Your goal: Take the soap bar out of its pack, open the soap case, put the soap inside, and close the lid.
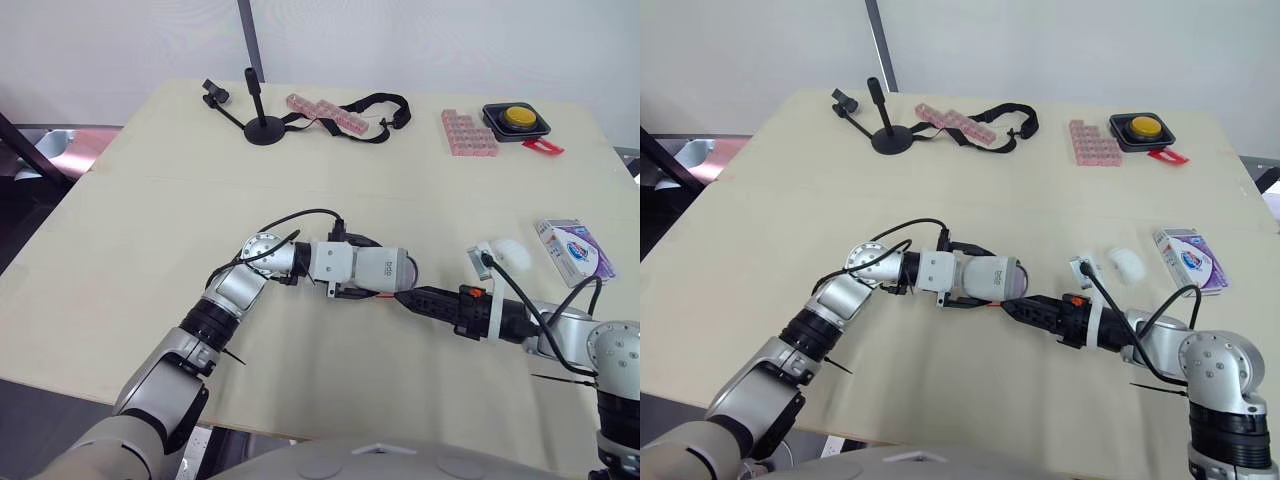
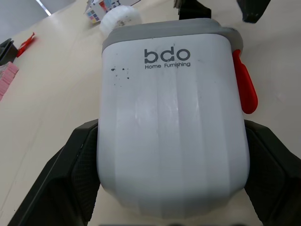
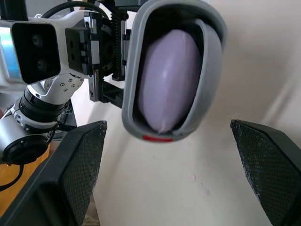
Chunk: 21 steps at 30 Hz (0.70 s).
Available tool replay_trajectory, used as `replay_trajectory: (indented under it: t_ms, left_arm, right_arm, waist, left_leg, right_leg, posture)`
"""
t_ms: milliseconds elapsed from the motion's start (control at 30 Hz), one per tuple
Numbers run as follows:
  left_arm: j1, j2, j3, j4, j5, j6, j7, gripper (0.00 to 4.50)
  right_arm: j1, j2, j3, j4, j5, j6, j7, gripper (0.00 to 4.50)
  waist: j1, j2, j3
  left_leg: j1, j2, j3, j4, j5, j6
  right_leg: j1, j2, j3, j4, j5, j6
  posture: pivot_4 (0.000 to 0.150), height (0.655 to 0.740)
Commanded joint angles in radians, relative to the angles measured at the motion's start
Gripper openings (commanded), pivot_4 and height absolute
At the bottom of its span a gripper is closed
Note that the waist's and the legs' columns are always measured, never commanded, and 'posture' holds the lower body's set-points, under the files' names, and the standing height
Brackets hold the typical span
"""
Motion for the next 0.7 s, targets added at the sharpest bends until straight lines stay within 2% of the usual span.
replay_trajectory:
  t_ms: [33, 700]
  left_arm:
    - [-0.006, 0.003, 0.01, -0.053, -0.031, -0.02, -0.008, 3.47]
    - [0.006, 0.015, 0.012, -0.078, -0.044, -0.022, -0.028, 3.47]
  right_arm:
    - [-0.022, 0.008, 0.006, 0.007, 0.024, -0.02, -0.015, 4.49]
    - [-0.063, 0.059, 0.026, 0.043, 0.139, -0.041, -0.112, 4.49]
  waist:
    - [-0.001, 0.0, 0.0]
    - [-0.001, 0.0, 0.0]
  left_leg:
    - [0.0, 0.0, 0.0, 0.0, 0.0, 0.0]
    - [-0.001, 0.0, 0.0, 0.0, 0.0, 0.0]
  right_leg:
    - [0.0, 0.0, 0.0, 0.0, 0.0, 0.0]
    - [-0.001, 0.0, -0.001, 0.0, 0.0, 0.0]
  posture:
    - [0.15, 0.7343]
    - [0.15, 0.7343]
